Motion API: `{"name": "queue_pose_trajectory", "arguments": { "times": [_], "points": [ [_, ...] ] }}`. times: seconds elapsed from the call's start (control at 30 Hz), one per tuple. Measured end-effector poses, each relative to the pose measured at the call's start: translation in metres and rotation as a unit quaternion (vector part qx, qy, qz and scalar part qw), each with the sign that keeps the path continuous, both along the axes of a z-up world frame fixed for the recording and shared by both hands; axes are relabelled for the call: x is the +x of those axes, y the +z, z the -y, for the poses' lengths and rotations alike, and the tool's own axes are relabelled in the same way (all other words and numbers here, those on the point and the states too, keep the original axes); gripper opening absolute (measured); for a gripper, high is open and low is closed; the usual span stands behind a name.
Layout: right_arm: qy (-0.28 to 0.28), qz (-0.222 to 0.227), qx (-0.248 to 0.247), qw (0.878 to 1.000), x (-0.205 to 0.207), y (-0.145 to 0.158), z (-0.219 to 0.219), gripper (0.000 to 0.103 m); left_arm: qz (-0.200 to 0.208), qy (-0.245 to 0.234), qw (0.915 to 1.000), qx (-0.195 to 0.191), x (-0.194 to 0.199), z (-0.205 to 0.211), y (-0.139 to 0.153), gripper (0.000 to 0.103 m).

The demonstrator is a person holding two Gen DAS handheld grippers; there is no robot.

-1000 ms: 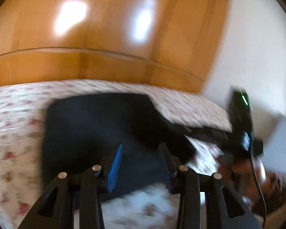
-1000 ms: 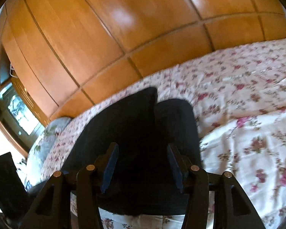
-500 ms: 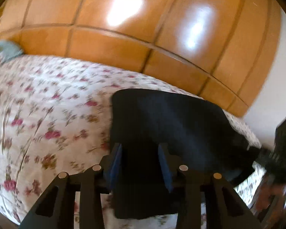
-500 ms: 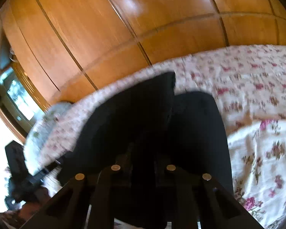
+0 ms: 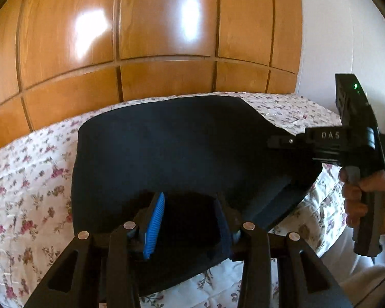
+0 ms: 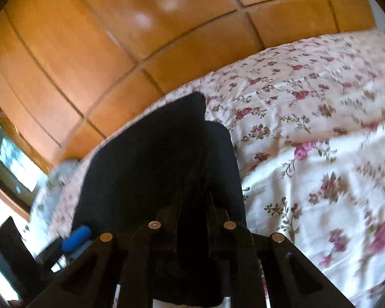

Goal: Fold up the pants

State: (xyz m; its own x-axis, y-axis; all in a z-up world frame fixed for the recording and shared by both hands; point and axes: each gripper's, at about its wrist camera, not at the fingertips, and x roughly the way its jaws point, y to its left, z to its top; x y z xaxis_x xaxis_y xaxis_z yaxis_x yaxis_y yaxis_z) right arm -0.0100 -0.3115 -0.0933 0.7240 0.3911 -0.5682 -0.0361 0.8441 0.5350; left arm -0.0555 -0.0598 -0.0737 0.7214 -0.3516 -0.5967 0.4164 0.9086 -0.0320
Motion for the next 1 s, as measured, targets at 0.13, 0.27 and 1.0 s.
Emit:
{"name": "queue_pose_trajectory", "arguments": {
  "times": [0.13,0.27,1.0],
  "points": [
    [0.000,-0.007,-0.029,1.000,-0.003,0.019,-0.004,0.023,-0.032,-0.002,0.9988,-0.036,0.004,-0.013,0.015,0.040],
    [-0.014,0.040,-0.101,0.994,-0.011,0.063,-0.012,0.026,-0.027,0.043,0.9973,-0.053,0.013,-0.037,0.044,0.041],
    [0.057,-0.006,-0.207,0.977,0.105,0.020,-0.067,0.019,-0.097,0.126,0.9850,0.069,0.155,-0.005,-0.001,0.047]
  ]
}}
